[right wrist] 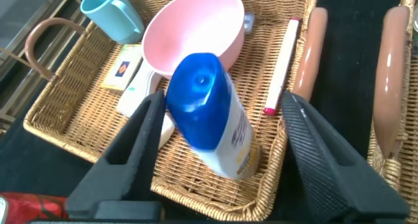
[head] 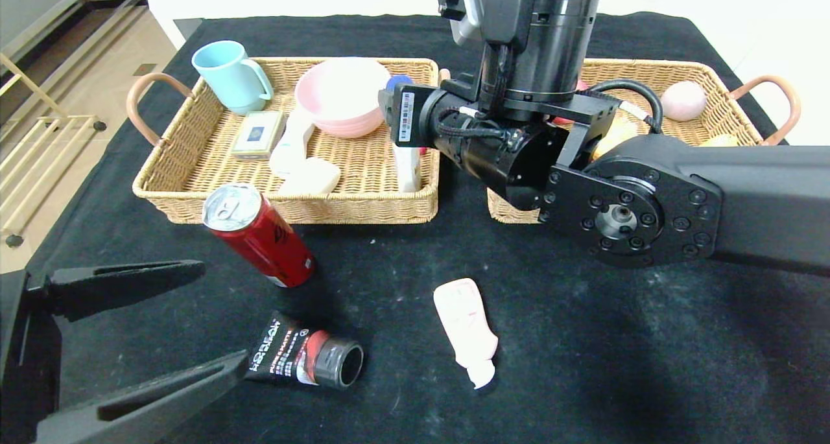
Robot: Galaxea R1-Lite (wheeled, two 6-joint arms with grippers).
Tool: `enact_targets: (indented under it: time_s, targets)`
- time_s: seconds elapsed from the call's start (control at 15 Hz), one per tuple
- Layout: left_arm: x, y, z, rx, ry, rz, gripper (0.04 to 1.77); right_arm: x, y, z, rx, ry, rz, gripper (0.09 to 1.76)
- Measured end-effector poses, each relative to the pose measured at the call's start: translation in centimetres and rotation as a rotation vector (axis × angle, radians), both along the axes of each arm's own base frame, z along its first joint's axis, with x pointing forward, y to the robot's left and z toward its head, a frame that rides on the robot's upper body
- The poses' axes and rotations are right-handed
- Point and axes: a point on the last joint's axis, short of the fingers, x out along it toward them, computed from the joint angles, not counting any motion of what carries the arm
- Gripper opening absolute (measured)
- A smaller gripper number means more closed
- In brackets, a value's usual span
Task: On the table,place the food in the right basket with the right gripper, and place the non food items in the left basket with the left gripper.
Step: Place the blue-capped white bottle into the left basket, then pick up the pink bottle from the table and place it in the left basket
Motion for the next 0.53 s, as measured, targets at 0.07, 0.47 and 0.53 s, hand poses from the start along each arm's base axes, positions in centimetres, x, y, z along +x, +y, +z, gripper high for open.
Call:
enact_targets:
  time_s: [0.07, 0.47, 0.53]
  targets:
    - [0.0, 0.0, 0.0, 0.001, 0.001, 0.000, 1.72, 0.0, 0.0, 0.0, 0.000, 0.000, 0.000, 1.39]
    - [-0.1, 0.0, 0.1, 0.000, -0.004, 0.000, 1.72, -1.2, -1.3, -0.3, -0.036, 0.030, -0.003, 1.56]
    - [-0.1, 0.0, 0.1, 0.001, -0.004, -0.001, 1.72, -1.5, -1.7, -0.4, -0.045, 0.039, -0.004, 1.58]
